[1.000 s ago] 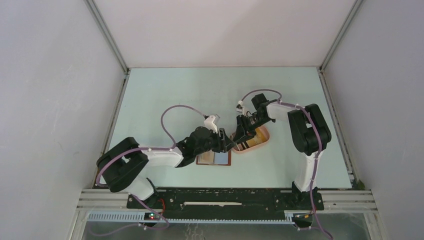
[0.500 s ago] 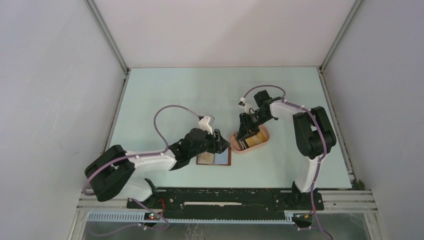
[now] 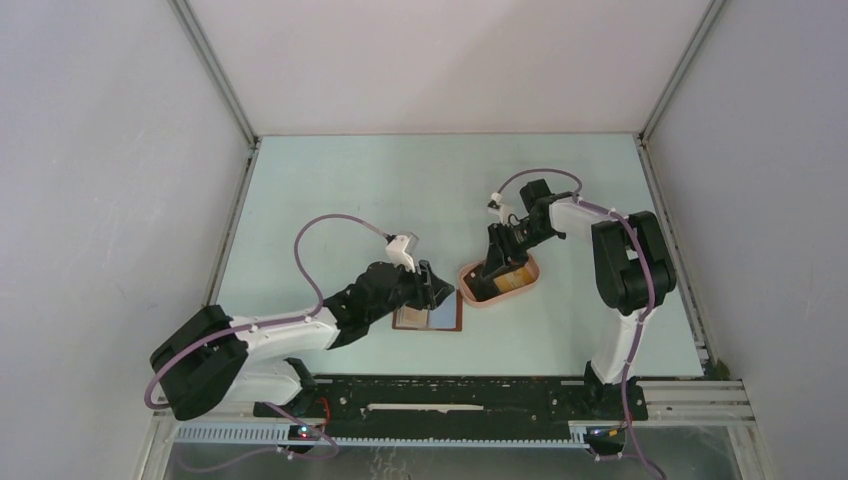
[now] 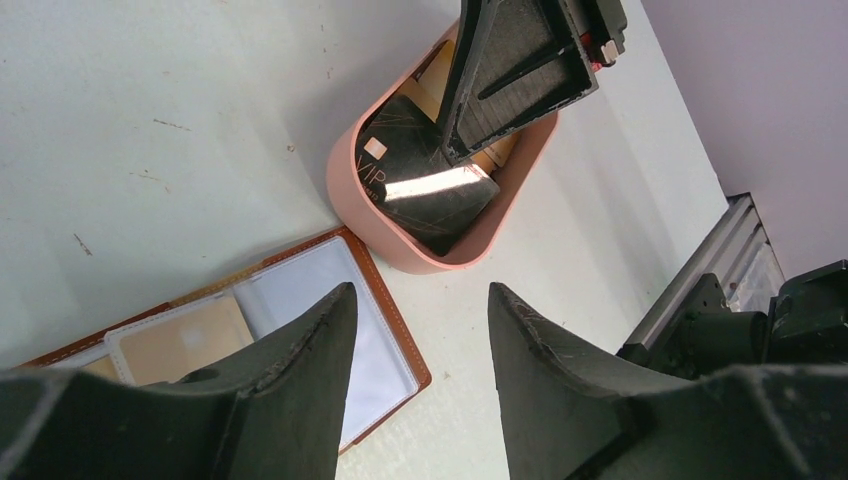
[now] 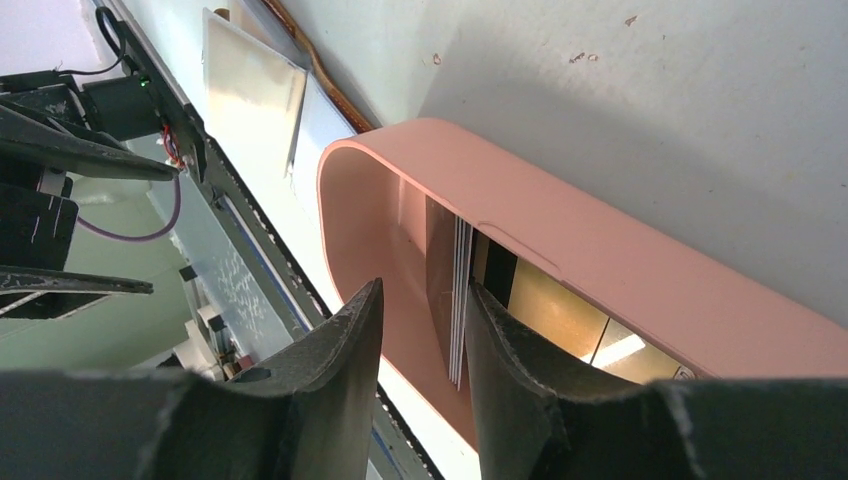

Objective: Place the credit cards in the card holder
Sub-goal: Pick up the credit card from the storage box.

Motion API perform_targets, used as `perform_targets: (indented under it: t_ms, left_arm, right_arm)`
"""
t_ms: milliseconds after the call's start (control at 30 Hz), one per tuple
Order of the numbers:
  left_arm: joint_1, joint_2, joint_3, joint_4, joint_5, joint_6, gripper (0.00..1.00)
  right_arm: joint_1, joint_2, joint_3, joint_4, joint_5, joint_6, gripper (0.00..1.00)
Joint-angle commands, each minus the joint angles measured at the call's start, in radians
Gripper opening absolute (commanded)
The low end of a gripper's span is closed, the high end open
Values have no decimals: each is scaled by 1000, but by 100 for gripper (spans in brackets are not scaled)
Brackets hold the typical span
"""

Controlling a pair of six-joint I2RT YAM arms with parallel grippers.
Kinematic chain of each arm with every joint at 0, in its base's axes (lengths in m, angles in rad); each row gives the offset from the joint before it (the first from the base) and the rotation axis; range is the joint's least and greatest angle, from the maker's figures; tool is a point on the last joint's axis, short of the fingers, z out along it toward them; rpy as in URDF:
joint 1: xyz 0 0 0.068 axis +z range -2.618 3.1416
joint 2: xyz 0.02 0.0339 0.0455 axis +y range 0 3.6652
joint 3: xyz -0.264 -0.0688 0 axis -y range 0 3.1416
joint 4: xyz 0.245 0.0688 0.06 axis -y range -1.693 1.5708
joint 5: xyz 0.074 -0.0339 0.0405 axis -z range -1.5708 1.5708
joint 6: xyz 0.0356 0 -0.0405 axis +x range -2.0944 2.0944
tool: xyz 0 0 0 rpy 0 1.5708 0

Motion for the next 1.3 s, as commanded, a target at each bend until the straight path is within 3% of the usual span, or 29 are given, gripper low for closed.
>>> perform_targets:
  t_ms: [0,367,1267]
  left_arm:
    - [5,-22,-24,65,17,-11,56]
    - [5,-49,-73,153,41,-26,58]
    - [2,-114,-133,180,39,-60,58]
  right_arm:
    - [-7,21,29,-28,-55,-48,44]
    - [-7,39,45,-50,-79,-80,46]
    - [34,59,48,-47,-113,-72,50]
